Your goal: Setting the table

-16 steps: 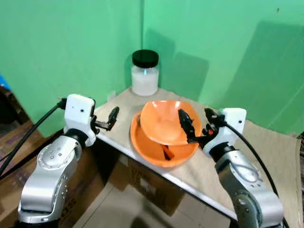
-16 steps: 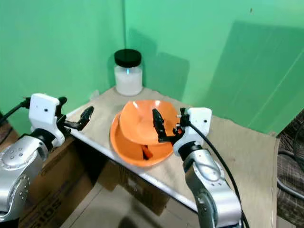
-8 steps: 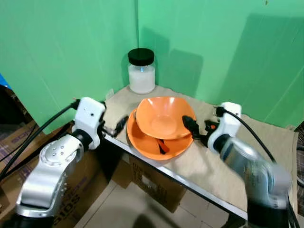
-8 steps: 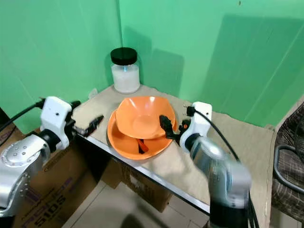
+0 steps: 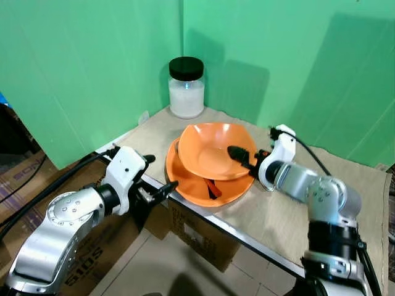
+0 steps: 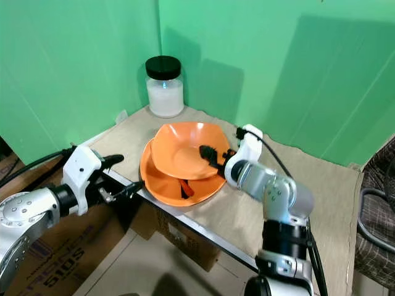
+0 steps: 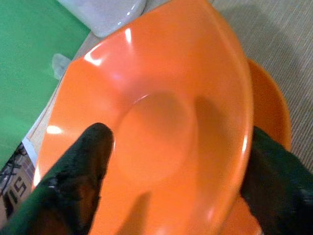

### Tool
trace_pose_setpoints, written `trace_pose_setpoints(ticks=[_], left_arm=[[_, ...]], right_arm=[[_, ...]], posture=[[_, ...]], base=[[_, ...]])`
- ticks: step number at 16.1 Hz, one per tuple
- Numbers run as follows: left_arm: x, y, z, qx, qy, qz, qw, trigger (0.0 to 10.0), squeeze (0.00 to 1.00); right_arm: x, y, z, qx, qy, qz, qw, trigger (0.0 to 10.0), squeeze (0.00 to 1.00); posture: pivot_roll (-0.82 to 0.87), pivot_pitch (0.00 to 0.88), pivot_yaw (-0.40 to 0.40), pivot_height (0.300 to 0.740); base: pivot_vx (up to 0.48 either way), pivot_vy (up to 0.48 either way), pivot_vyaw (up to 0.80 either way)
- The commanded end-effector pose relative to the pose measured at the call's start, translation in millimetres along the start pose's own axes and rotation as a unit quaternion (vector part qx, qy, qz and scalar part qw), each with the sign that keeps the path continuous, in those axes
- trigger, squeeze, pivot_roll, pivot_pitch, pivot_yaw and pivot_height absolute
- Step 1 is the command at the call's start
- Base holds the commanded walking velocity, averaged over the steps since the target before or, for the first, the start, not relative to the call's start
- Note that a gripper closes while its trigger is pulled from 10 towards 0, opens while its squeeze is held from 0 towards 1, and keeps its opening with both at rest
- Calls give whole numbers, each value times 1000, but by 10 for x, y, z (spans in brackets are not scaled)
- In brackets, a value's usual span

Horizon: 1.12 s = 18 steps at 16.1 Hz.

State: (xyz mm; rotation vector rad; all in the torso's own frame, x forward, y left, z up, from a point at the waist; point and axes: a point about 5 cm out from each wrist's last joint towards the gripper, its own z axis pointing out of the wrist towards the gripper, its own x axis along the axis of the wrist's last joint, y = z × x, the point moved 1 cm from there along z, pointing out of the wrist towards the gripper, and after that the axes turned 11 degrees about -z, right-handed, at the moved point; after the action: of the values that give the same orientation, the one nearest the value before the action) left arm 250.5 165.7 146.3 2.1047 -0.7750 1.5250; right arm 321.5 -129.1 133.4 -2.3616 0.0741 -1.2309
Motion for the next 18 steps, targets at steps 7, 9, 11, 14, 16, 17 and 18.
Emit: trace_pose_setpoints(ticks=[7,9,11,14,16,17,18], left_arm=[[14,11,-25,-13,1,6,1000,10000,0],[13,14,-22,-13,1,5,1000,10000,0],[11,11,-17,-12,2,6,1000,10000,0],[9,5,-18,-11,3,7,1000,10000,0],[9,2,-18,-9,3,8,1000,10000,0],[11,3,-18,-9,4,8,1000,10000,0],[11,4,-18,-9,4,8,1000,10000,0]], right_arm=[[-51,25,33,3,-44,29,999,0,0],[-72,25,40,2,-51,30,998,0,0],[-71,35,43,-3,-50,30,998,0,0],[-62,44,42,-5,-49,33,998,0,0],[-54,64,45,-12,-47,31,998,0,0],[-53,65,44,-12,-47,30,998,0,0],[-54,65,45,-12,-48,30,998,0,0]], posture=[[49,0,-25,740],[48,0,-24,740],[48,0,-25,740],[49,0,-26,740],[50,0,-28,740],[50,0,-28,740],[50,0,-28,740]], base=[[0,0,0],[0,0,0],[0,0,0],[0,0,0],[0,0,0],[0,0,0],[0,0,0]])
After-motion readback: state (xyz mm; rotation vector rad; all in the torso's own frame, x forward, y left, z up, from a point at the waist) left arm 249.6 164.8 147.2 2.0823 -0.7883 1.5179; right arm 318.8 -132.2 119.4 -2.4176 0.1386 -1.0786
